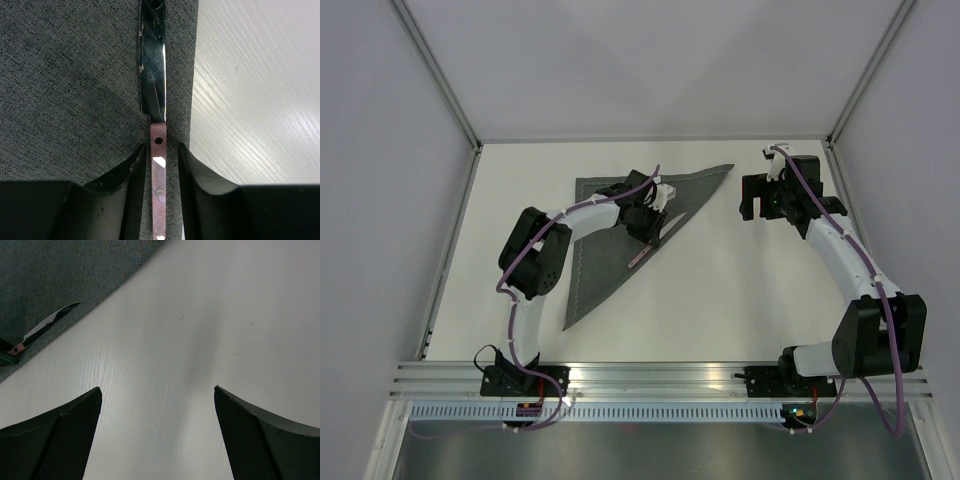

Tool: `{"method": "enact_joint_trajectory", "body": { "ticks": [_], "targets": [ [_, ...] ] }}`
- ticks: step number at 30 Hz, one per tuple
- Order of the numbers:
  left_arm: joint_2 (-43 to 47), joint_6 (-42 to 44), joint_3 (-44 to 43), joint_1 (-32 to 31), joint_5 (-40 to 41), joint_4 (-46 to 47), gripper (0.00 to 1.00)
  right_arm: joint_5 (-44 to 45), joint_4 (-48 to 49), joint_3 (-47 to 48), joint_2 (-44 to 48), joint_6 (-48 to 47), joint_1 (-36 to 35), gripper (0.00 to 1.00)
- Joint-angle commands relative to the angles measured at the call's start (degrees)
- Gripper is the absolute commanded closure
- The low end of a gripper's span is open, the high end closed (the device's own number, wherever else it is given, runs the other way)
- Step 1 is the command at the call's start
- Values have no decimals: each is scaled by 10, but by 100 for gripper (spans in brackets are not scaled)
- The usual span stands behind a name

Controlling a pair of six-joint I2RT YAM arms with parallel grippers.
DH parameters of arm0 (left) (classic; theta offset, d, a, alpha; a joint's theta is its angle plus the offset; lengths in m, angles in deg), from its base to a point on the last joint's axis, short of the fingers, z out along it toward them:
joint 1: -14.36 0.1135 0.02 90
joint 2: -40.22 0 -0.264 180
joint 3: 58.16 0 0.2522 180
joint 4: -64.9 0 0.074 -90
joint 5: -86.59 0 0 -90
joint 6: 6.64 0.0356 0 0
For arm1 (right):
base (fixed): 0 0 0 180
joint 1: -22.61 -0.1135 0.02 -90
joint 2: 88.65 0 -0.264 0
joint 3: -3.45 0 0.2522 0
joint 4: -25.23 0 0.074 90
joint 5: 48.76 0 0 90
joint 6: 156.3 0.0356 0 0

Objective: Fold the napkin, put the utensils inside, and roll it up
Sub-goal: Place the knife on the napkin.

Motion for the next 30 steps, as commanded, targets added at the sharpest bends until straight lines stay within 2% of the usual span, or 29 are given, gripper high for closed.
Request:
{"method": "enact_joint_trajectory", "body": {
  "ticks": [1,8,18,22,25,28,30],
  "targets": [
    [30,-16,0,-3,7,8,63,1,-2,1,6,-1,-2,2],
    [50,-13,-10,-3,11,7,54,-1,-2,0,4,-2,-2,2],
    [101,-13,-42,-3,15,-8,47,-16,-1,-3,6,-5,-3,2],
    [161,-28,-44,-1,48,-17,45,-29,2,-8,6,-1,-6,2],
    [231,-59,-49,2,103,-38,44,-39,6,-8,10,6,-19,4],
    [311,-89,-43,3,157,-58,42,-30,11,-6,16,6,-56,7],
    [380,-99,-30,3,195,-66,41,-27,16,-7,19,0,-108,10]
  ]
}}
